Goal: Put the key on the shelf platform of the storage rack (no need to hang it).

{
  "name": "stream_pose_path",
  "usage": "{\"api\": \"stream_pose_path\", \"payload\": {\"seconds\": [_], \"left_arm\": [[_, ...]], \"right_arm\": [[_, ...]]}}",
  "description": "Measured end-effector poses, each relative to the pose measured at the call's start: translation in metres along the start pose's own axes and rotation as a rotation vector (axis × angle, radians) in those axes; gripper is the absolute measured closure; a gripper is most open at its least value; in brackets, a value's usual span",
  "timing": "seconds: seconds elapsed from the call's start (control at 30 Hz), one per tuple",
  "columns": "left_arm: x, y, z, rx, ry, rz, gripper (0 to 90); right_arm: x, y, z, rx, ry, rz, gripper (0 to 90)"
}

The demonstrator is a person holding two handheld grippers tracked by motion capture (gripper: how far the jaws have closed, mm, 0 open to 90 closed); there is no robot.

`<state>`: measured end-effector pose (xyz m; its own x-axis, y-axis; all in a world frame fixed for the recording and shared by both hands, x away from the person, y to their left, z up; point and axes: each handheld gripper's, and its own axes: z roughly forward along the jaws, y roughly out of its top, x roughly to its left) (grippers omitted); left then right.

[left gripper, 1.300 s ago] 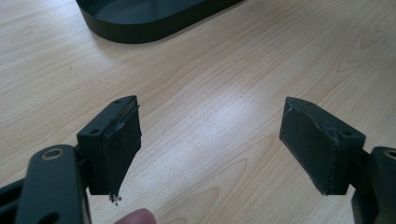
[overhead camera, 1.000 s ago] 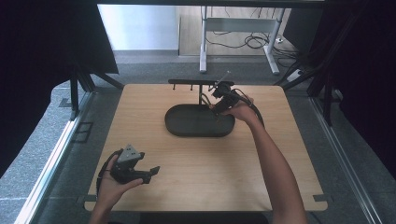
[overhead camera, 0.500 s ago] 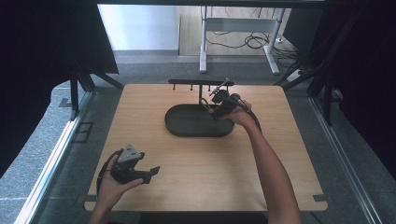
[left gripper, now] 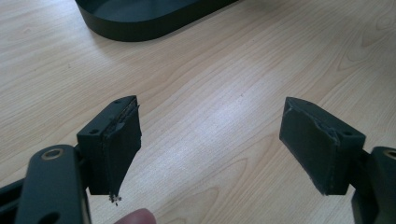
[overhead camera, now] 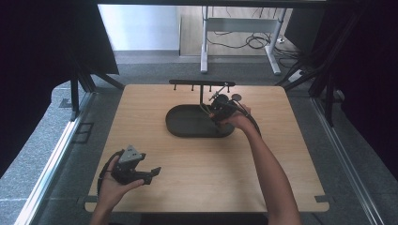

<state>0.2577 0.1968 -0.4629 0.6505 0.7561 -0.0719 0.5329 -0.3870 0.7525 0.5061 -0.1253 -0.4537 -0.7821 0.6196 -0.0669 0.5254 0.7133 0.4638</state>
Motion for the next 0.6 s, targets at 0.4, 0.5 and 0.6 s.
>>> {"api": "stream_pose_path", "payload": {"seconds": [0.4, 0.5, 0.6], "left_arm": [[0.000, 0.000, 0.001, 0.004, 0.000, -0.001, 21.0], [0.000, 0.000, 0.001, 0.002, 0.000, -0.001, 21.0], [0.000, 0.000, 0.001, 0.002, 0.002, -0.001, 21.0]], "right_arm": [[-0.001, -0.005, 0.003, 0.004, 0.033, 0.029, 57.8], [0.000, -0.006, 0.000, -0.006, 0.031, 0.038, 55.9], [0.000, -0.007, -0.005, -0.020, 0.033, 0.047, 54.4]]}}
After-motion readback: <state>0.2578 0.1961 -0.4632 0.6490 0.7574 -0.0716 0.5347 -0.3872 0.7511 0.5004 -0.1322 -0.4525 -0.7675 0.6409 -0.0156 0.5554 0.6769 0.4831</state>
